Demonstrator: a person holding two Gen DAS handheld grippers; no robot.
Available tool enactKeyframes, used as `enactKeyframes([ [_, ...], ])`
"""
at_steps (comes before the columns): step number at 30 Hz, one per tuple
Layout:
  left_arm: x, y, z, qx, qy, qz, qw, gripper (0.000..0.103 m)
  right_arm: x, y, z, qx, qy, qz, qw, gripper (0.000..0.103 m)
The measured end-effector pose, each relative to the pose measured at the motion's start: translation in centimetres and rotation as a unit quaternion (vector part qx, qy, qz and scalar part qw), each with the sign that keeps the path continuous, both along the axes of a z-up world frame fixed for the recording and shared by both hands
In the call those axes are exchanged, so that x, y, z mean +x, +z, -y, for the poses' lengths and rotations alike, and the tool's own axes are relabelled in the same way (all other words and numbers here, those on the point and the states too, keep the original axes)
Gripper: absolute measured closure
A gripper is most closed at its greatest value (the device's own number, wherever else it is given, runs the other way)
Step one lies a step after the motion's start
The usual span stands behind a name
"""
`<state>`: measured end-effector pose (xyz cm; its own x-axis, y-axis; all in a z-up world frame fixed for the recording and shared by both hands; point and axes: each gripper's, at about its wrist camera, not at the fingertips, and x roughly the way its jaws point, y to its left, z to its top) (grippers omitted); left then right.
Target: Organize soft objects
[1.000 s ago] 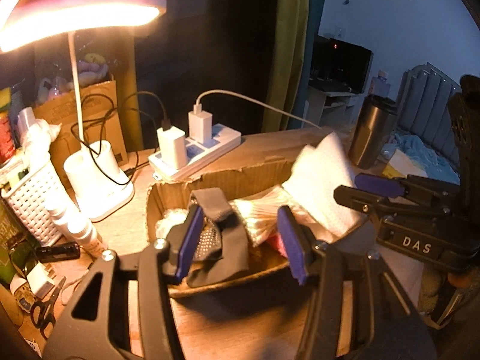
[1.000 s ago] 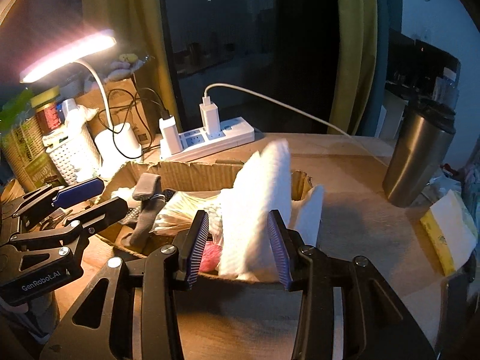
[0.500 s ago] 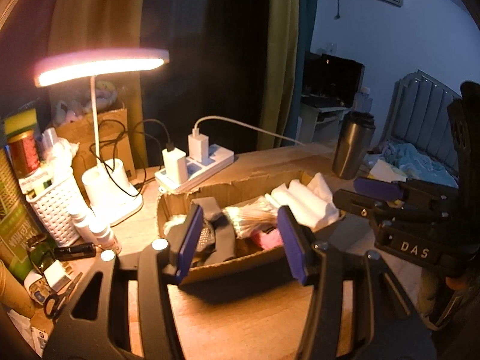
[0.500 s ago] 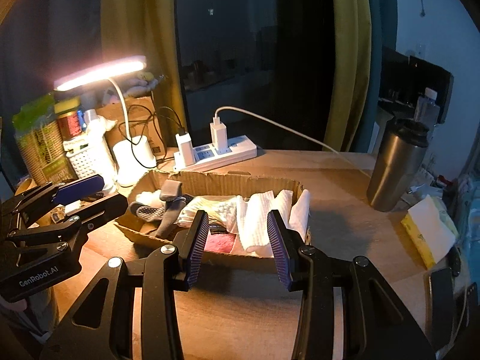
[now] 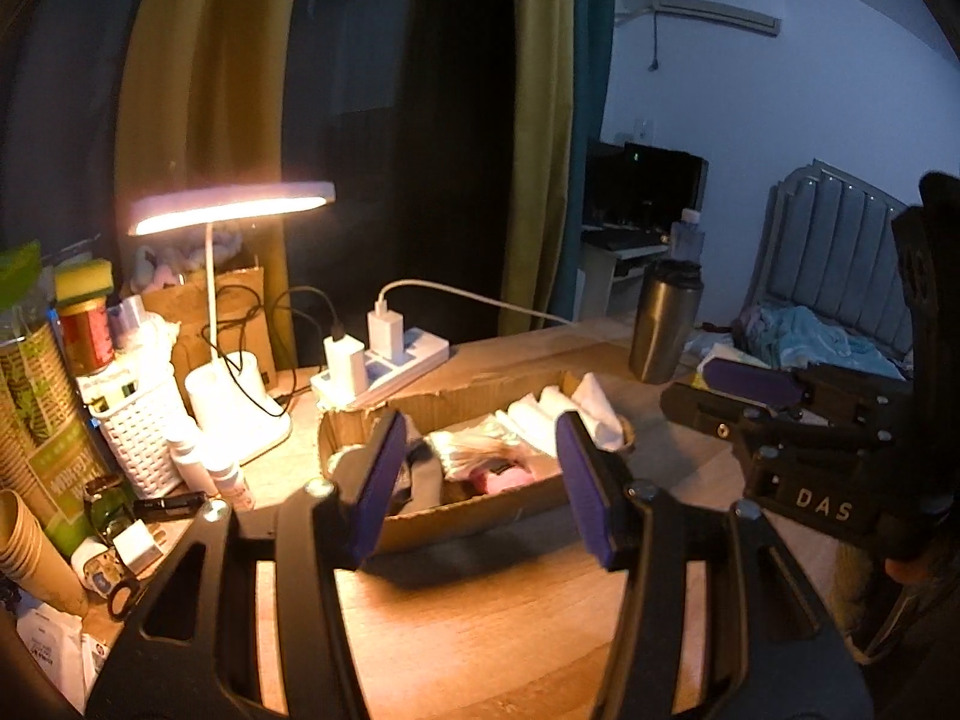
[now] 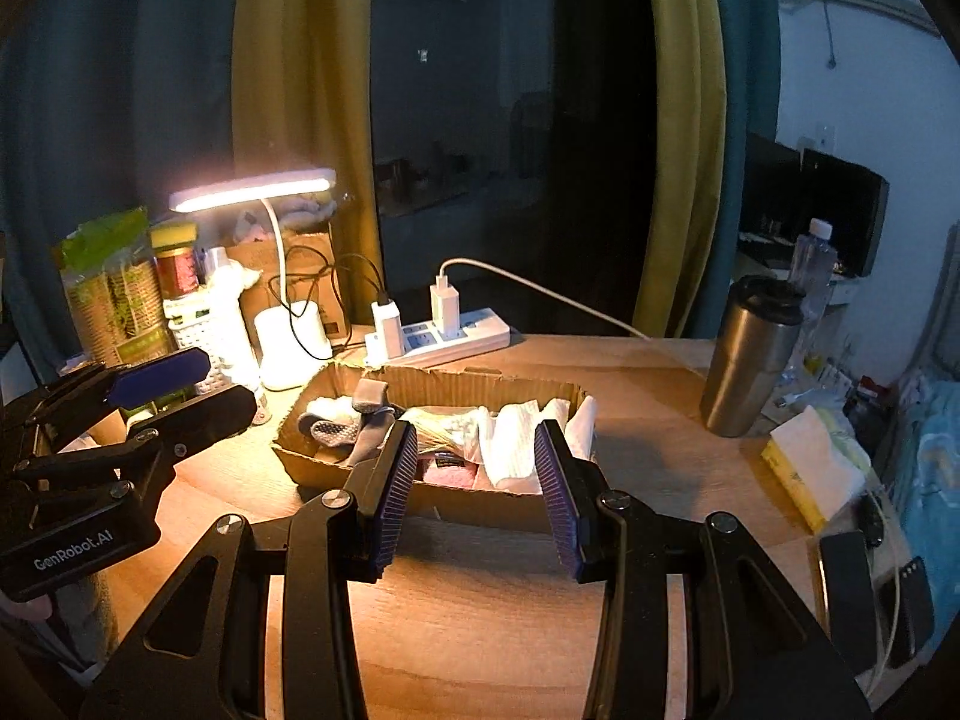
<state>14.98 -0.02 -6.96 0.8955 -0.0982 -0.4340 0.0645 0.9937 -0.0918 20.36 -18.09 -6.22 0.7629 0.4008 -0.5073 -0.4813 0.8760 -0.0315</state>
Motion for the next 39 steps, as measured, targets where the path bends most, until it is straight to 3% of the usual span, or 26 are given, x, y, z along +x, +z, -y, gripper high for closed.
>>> enactKeyframes([
  [15,-5.9,3.7,0.6,0.003,0.006,0.056,0.9984,0.049,-6.0,3.8,1.6,0.013,-0.001,0.059,0.998,0.060],
  [17,-6.7,4.4,0.8,0.006,0.007,0.066,0.9978,0.042,-6.9,4.5,1.8,0.016,-0.001,0.070,0.997,0.059],
  [18,-7.2,4.7,0.8,0.006,0.008,0.072,0.9974,0.028,-7.4,4.8,1.9,0.018,-0.001,0.075,0.997,0.059],
  [19,-7.7,5.1,0.8,0.002,0.009,0.083,0.9965,0.023,-7.8,5.2,2.0,0.019,0.000,0.080,0.997,0.059],
  [21,-8.6,5.9,0.7,0.000,0.014,0.098,0.9951,0.023,-8.5,5.9,2.2,0.021,0.000,0.090,0.996,0.058],
  [26,-10.0,7.8,0.8,0.005,0.016,0.119,0.9927,0.023,-9.9,7.4,2.8,0.026,-0.001,0.111,0.993,0.042],
  [32,-10.8,9.3,0.9,0.011,0.018,0.136,0.9904,0.022,-11.3,9.0,3.6,0.038,-0.006,0.129,0.991,0.031],
  [36,-11.6,9.9,0.8,0.010,0.022,0.147,0.9888,0.011,-12.1,9.6,3.9,0.044,-0.004,0.135,0.990,0.020],
  [39,-12.2,10.3,0.7,0.010,0.026,0.155,0.9875,0.010,-12.6,9.8,3.9,0.044,-0.006,0.140,0.989,0.017],
])
